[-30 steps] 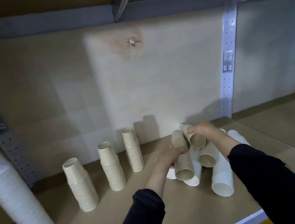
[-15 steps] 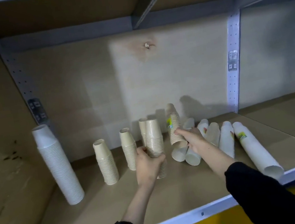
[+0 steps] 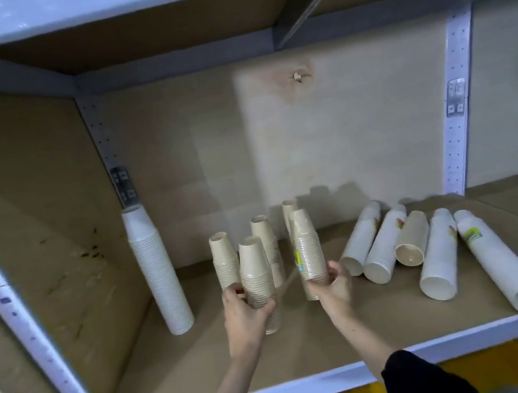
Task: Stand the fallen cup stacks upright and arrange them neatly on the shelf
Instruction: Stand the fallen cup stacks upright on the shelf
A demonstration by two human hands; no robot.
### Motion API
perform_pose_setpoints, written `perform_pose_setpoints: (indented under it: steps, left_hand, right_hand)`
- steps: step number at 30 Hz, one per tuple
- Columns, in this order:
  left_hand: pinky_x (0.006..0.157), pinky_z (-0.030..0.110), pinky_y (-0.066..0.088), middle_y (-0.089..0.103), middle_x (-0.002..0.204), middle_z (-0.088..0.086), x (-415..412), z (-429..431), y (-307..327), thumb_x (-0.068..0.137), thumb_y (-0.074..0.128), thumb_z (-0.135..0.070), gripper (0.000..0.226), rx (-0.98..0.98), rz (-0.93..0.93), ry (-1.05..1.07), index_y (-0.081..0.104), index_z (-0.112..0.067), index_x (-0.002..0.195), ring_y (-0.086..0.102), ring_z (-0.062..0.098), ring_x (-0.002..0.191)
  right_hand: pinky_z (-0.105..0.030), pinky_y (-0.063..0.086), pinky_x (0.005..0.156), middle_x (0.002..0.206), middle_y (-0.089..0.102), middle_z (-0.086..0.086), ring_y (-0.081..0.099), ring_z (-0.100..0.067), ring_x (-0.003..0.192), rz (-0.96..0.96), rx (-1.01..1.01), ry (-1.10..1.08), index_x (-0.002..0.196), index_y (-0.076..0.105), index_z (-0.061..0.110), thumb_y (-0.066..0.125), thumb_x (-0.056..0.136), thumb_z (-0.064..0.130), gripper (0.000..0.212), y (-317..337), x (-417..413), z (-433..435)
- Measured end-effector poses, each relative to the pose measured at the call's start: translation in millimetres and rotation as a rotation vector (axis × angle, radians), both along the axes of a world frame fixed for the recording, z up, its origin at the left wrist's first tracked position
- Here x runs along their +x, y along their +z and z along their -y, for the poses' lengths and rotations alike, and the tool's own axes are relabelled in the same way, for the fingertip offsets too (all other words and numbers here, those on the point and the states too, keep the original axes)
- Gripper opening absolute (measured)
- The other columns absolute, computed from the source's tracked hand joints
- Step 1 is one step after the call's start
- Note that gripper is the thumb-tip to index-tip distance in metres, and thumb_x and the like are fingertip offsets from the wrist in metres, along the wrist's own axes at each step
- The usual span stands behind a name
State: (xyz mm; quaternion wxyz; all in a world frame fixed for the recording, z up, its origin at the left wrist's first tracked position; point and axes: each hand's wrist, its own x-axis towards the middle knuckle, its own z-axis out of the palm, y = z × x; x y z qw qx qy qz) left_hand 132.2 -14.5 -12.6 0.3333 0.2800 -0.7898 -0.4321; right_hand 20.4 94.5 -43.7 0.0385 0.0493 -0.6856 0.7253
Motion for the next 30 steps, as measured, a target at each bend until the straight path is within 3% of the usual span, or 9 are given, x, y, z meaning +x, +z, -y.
perform_pose_setpoints:
  steps: [2,4,6,10,12,14,16,22,30]
  left_hand:
    - [0.087,0.039,0.049,0.052,0.110,0.011,0.0,2.9,-2.4,0.066,0.079,-0.017,0.055,-0.004,0.004,0.004,0.047,-0.005,0.108,0.057,0.030,0.098]
    - [0.089,0.042,0.049,0.052,0.111,0.012,-1.2,5.5,-4.7,0.066,0.079,-0.017,0.056,-0.009,0.013,0.007,0.046,-0.003,0.110,0.057,0.030,0.100]
    - [0.091,0.044,0.049,0.051,0.112,0.012,-2.5,7.5,-7.4,0.066,0.079,-0.017,0.058,0.001,0.021,0.008,0.046,-0.002,0.111,0.057,0.031,0.101]
    - [0.091,0.044,0.049,0.051,0.115,0.011,-4.1,10.5,-14.4,0.066,0.079,-0.017,0.060,0.020,0.027,-0.004,0.046,-0.002,0.114,0.057,0.029,0.101]
    - [0.089,0.041,0.050,0.050,0.114,0.010,-4.2,12.2,-17.8,0.067,0.079,-0.018,0.059,0.019,0.034,-0.004,0.046,-0.003,0.113,0.056,0.027,0.098]
    - [0.087,0.038,0.049,0.050,0.112,0.007,-3.8,13.2,-20.1,0.067,0.079,-0.018,0.058,0.021,0.033,0.000,0.046,-0.004,0.112,0.054,0.022,0.093]
    - [0.087,0.037,0.048,0.049,0.111,0.006,-3.7,13.6,-22.0,0.068,0.079,-0.018,0.057,0.026,0.031,0.002,0.045,-0.005,0.112,0.052,0.021,0.093]
    - [0.085,0.033,0.046,0.048,0.119,0.012,-2.3,14.3,-22.1,0.070,0.078,-0.017,0.059,0.049,0.049,-0.014,0.044,-0.001,0.116,0.050,0.017,0.093]
    - [0.093,0.037,0.043,0.046,0.125,0.015,6.6,8.0,-22.7,0.075,0.075,-0.019,0.058,-0.055,0.222,0.000,0.044,0.002,0.120,0.052,0.029,0.113]
  right_hand:
    - [-0.009,0.041,0.064,0.113,0.055,-0.026,0.053,-0.020,0.087,-0.021,0.001,-0.008,0.119,0.048,-0.009,0.074,0.066,-0.010,0.059,-2.9,-1.2,3.8]
    - [0.000,0.040,0.055,0.100,0.057,-0.012,0.052,-0.019,0.083,-0.039,0.007,-0.009,0.120,0.047,-0.011,0.073,0.066,-0.012,0.060,-4.6,-3.4,7.1]
    - [-0.001,0.037,0.059,0.084,0.048,0.005,0.051,-0.019,0.082,-0.050,0.038,-0.020,0.121,0.048,-0.010,0.073,0.065,-0.011,0.061,-5.4,-5.2,10.2]
    - [-0.006,0.034,0.062,0.079,0.040,0.015,0.051,-0.021,0.080,-0.073,0.079,-0.040,0.118,0.049,-0.010,0.073,0.064,-0.012,0.059,-11.8,-5.9,12.3]
    - [-0.017,0.037,0.072,0.085,0.049,0.007,0.057,-0.029,0.088,-0.062,0.103,-0.034,0.117,0.049,-0.007,0.073,0.064,-0.010,0.059,-18.3,-4.9,10.6]
    - [-0.029,0.041,0.079,0.103,0.056,-0.013,0.057,-0.033,0.098,-0.038,0.124,-0.024,0.117,0.048,-0.005,0.074,0.064,-0.006,0.059,-22.9,-4.5,8.2]
    - [-0.031,0.042,0.082,0.114,0.054,-0.022,0.056,-0.033,0.101,-0.031,0.166,-0.012,0.116,0.047,-0.003,0.075,0.063,-0.003,0.060,-24.7,-4.0,7.3]
    - [-0.016,0.030,0.070,0.113,0.048,-0.023,0.053,-0.033,0.099,-0.081,0.293,-0.008,0.110,0.046,-0.008,0.078,0.059,-0.001,0.062,-27.8,0.8,3.8]
    - [-0.027,0.037,0.079,0.105,0.050,-0.020,0.051,-0.033,0.102,-0.073,0.329,0.037,0.107,0.049,-0.007,0.079,0.064,0.004,0.054,-27.8,5.7,-4.4]
